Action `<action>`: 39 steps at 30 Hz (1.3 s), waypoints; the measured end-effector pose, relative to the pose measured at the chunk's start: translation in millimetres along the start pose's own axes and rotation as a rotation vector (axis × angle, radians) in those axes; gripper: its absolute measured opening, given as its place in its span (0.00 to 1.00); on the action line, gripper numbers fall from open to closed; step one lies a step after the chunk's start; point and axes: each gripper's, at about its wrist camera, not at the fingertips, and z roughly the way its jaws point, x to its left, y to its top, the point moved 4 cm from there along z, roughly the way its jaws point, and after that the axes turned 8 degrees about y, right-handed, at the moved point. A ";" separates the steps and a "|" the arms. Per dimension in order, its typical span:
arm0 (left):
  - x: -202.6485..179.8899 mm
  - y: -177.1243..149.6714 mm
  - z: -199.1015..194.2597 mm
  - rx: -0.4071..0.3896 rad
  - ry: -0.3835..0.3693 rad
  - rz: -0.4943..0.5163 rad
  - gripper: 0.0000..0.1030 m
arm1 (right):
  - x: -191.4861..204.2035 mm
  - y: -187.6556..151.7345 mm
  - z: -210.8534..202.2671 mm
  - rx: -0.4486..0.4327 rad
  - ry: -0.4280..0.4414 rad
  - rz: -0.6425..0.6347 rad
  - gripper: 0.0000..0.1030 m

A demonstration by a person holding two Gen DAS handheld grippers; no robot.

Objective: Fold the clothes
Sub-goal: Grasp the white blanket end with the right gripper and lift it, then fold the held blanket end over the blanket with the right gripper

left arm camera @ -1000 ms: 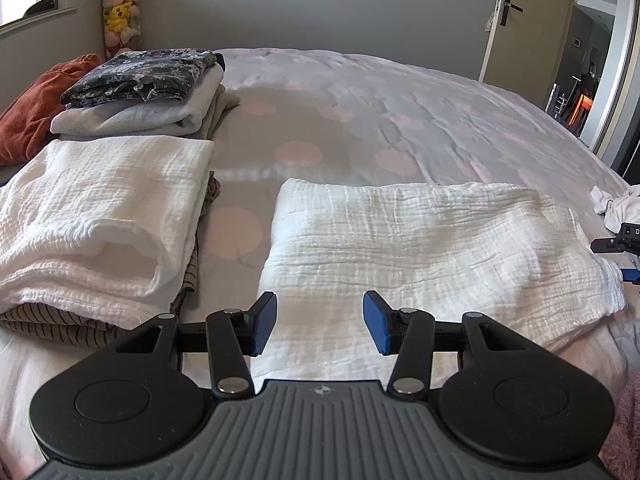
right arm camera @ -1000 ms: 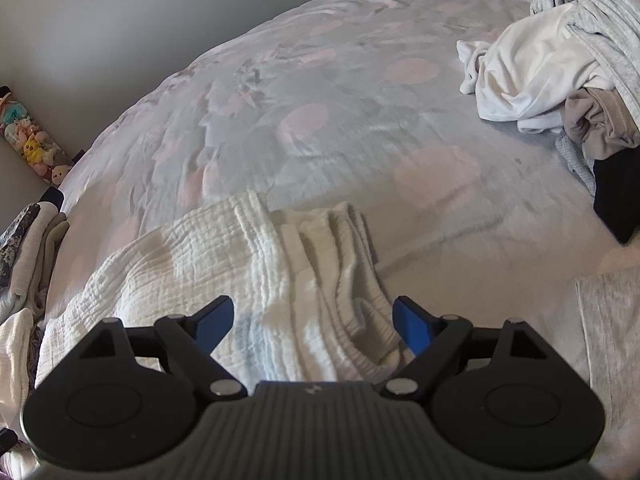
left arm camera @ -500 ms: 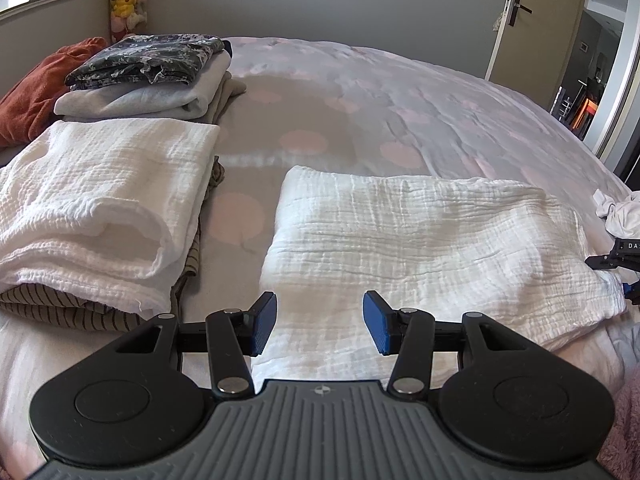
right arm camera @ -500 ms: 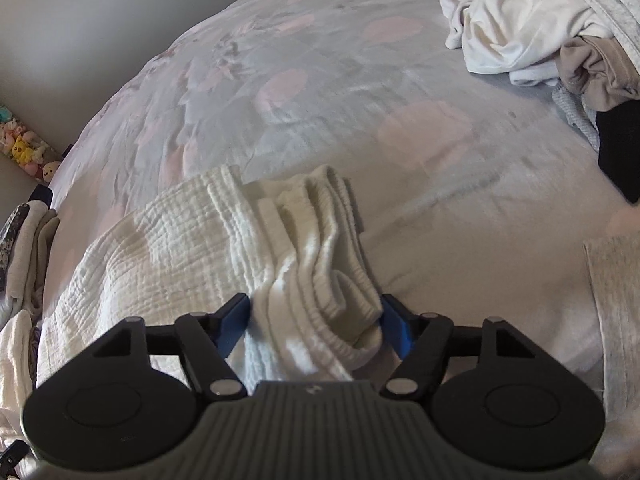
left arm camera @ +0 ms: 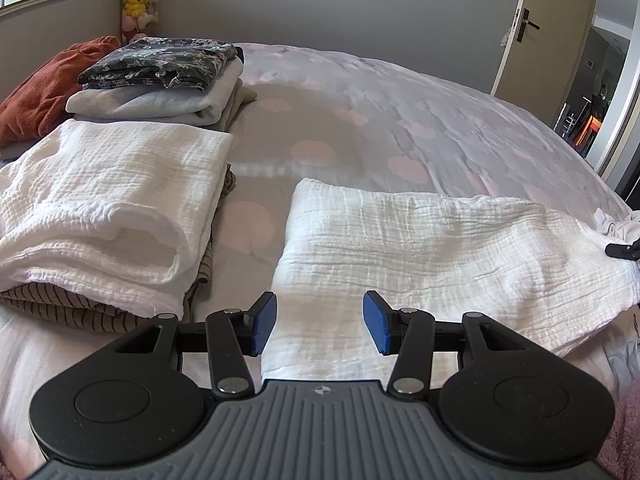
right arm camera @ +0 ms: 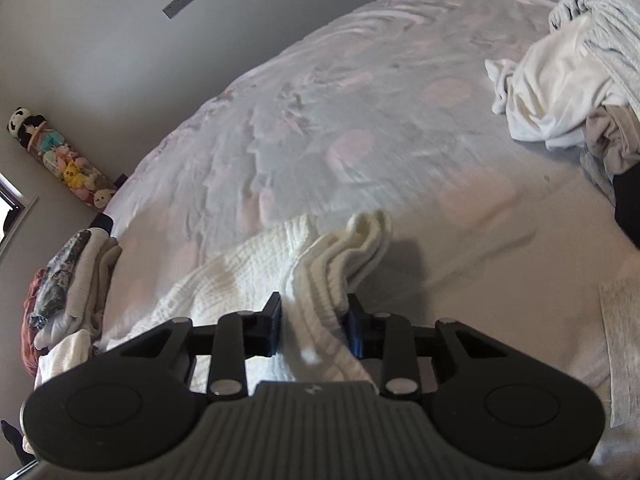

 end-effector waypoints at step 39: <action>70.0 5.7 8.2 -0.008 0.038 -0.127 0.40 | 263.8 -167.7 141.7 0.363 0.177 -0.422 0.32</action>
